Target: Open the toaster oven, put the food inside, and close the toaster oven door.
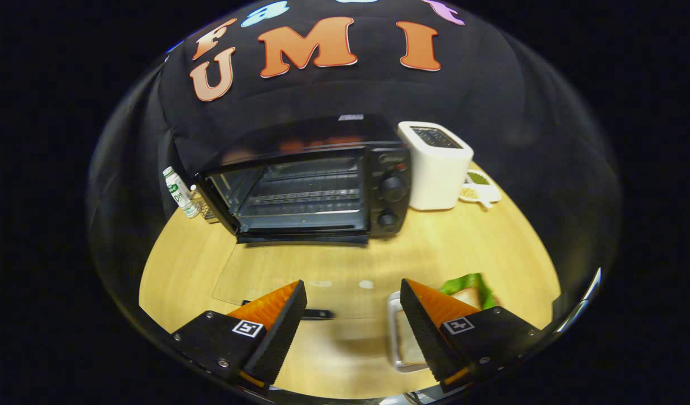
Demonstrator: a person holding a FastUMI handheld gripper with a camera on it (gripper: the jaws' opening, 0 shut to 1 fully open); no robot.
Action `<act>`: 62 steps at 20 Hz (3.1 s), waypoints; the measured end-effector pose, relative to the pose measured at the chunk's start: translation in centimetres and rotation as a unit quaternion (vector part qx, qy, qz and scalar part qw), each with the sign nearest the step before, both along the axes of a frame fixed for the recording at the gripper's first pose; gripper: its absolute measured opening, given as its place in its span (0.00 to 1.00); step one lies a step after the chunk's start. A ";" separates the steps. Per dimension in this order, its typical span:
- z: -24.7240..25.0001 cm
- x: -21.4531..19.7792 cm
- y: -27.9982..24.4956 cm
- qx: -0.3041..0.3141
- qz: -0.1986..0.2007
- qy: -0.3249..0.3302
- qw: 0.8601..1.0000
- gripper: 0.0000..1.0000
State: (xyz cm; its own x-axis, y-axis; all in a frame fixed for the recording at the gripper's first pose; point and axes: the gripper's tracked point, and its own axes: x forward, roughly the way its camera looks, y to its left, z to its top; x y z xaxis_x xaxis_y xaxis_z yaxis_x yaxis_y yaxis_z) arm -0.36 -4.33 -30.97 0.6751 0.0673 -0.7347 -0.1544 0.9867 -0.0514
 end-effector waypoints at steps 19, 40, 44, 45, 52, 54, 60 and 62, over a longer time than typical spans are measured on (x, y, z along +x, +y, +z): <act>-5.2 -4.7 -9.8 0.162 -0.065 0.207 0.963 0.92; 4.7 1.9 0.5 0.511 -0.224 -0.025 0.830 0.24; 1.3 3.1 4.8 0.550 -0.241 -0.014 0.799 0.24; 0.6 3.4 5.4 0.555 -0.248 -0.018 0.794 0.24; -3.3 8.6 9.1 0.576 -0.304 -0.054 0.757 0.24; -4.5 9.4 10.2 0.565 -0.312 -0.055 0.762 0.24; -5.9 12.0 14.9 0.570 -0.315 -0.047 0.758 0.24; -6.6 12.4 16.1 0.557 -0.313 -0.042 0.768 0.26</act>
